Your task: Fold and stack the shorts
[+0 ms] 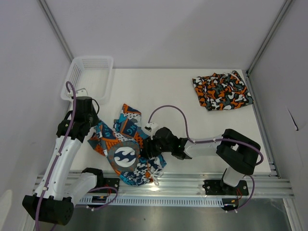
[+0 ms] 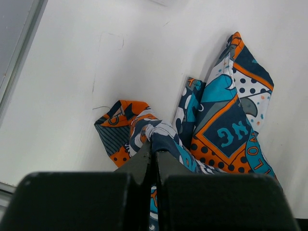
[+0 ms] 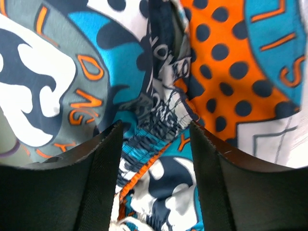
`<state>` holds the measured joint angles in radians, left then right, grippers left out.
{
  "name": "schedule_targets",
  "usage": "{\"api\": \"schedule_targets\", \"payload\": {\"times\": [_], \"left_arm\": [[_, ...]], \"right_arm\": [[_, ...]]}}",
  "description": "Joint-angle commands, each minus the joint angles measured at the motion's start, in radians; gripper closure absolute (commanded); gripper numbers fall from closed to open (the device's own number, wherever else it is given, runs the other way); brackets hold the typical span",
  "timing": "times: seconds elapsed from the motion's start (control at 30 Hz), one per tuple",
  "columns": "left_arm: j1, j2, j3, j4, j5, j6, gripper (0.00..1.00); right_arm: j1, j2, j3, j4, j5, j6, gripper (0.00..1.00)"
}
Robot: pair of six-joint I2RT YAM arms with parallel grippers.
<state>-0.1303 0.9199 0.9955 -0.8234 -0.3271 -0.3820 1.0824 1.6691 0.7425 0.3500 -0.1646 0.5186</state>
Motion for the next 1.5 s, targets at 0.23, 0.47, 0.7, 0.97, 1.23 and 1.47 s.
{"api": "schedule_targets", "payload": {"times": [0.23,0.47,0.7,0.97,1.23,1.47], "left_arm": [[0.011,-0.016,-0.003,0.033,0.020,0.022,1.00],[0.011,-0.018,-0.003,0.033,0.022,0.022,1.00],[0.011,-0.015,-0.003,0.035,0.025,0.025,1.00],[0.011,-0.010,-0.003,0.040,0.031,0.026,1.00],[0.011,-0.006,-0.003,0.040,0.036,0.028,1.00],[0.011,0.010,0.051,0.014,0.071,0.031,1.00]], "right_arm": [[-0.003,0.041,0.067,-0.071,0.103,-0.086,0.38],[-0.026,0.070,0.060,-0.052,0.085,-0.092,0.40],[-0.026,0.101,0.100,-0.052,0.033,-0.143,0.44],[-0.010,0.115,0.104,-0.039,-0.006,-0.172,0.62],[-0.016,0.002,0.089,-0.098,0.060,-0.173,1.00],[-0.143,-0.294,0.100,-0.295,0.094,-0.207,1.00]]}}
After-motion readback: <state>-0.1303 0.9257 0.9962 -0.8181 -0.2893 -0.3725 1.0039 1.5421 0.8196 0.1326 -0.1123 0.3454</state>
